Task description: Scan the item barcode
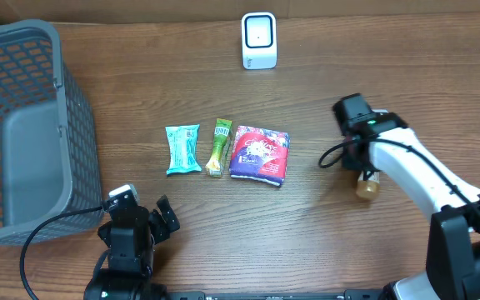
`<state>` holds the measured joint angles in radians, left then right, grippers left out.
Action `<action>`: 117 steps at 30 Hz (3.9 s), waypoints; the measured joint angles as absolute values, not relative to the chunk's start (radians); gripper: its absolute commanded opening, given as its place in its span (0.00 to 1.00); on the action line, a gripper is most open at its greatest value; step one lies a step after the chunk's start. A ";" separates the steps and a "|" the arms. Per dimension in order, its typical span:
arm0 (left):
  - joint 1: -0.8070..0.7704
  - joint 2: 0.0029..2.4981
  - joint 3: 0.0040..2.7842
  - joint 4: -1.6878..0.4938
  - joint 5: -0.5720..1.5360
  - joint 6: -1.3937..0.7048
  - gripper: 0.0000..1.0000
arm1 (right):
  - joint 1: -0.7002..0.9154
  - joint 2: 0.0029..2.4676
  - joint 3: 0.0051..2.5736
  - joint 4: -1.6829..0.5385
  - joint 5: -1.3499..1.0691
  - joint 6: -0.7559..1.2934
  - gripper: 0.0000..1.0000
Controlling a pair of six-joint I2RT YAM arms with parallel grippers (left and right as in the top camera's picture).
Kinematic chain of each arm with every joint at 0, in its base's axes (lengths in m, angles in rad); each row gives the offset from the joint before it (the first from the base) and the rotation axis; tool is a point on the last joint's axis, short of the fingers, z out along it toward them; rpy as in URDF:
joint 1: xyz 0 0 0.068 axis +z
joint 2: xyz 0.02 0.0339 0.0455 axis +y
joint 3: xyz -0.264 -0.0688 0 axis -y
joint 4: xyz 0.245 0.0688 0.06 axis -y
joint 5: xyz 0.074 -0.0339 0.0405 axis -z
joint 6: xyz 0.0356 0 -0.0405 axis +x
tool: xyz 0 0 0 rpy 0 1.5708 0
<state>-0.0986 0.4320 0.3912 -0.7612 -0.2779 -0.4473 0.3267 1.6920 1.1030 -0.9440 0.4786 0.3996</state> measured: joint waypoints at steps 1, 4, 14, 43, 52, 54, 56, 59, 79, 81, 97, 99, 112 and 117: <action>-0.099 0.432 0.391 -0.761 -0.278 -0.447 1.00 | 0.353 1.700 1.108 -0.936 0.517 0.406 0.04; -0.099 0.432 0.391 -0.761 -0.278 -0.447 1.00 | 0.420 1.757 1.124 -0.916 0.617 0.411 0.04; -0.099 0.432 0.391 -0.761 -0.278 -0.447 1.00 | 0.636 1.909 1.129 -0.955 0.830 0.411 0.68; -0.099 0.432 0.391 -0.761 -0.278 -0.447 0.99 | 0.361 1.815 1.237 -0.674 0.330 0.084 0.61; -0.099 0.432 0.391 -0.761 -0.278 -0.447 1.00 | 0.362 1.911 1.237 -0.664 0.414 0.010 0.60; -0.099 0.432 0.391 -0.761 -0.278 -0.447 1.00 | 0.361 1.925 1.237 -0.664 0.431 0.003 0.59; -0.099 0.432 0.391 -0.761 -0.278 -0.447 1.00 | 0.361 1.943 1.237 -0.665 0.440 -0.001 0.59; -0.099 0.432 0.391 -0.761 -0.278 -0.447 1.00 | 0.361 1.972 1.237 -0.665 0.460 -0.006 0.57; -0.099 0.432 0.391 -0.761 -0.278 -0.447 0.99 | 0.361 2.005 1.272 -0.736 0.517 -0.018 0.04; -0.099 0.432 0.391 -0.761 -0.278 -0.447 1.00 | 0.361 2.005 1.283 -0.761 0.500 -0.010 0.04; -0.099 0.432 0.391 -0.761 -0.278 -0.447 1.00 | 0.342 1.923 1.454 -1.020 -0.171 0.033 0.04; -0.099 0.432 0.391 -0.761 -0.278 -0.447 1.00 | 0.323 1.889 1.456 -1.021 -0.301 0.036 0.04; -0.099 0.432 0.391 -0.761 -0.278 -0.447 1.00 | 0.088 1.863 1.445 -1.022 -0.582 0.053 0.04; -0.099 0.432 0.391 -0.762 -0.278 -0.447 1.00 | 0.080 1.863 1.383 -1.020 -0.503 0.062 0.04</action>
<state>-0.0986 0.4320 0.3912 -0.7616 -0.2779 -0.4473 0.0799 1.8633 1.3834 -1.0199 -0.5034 0.0616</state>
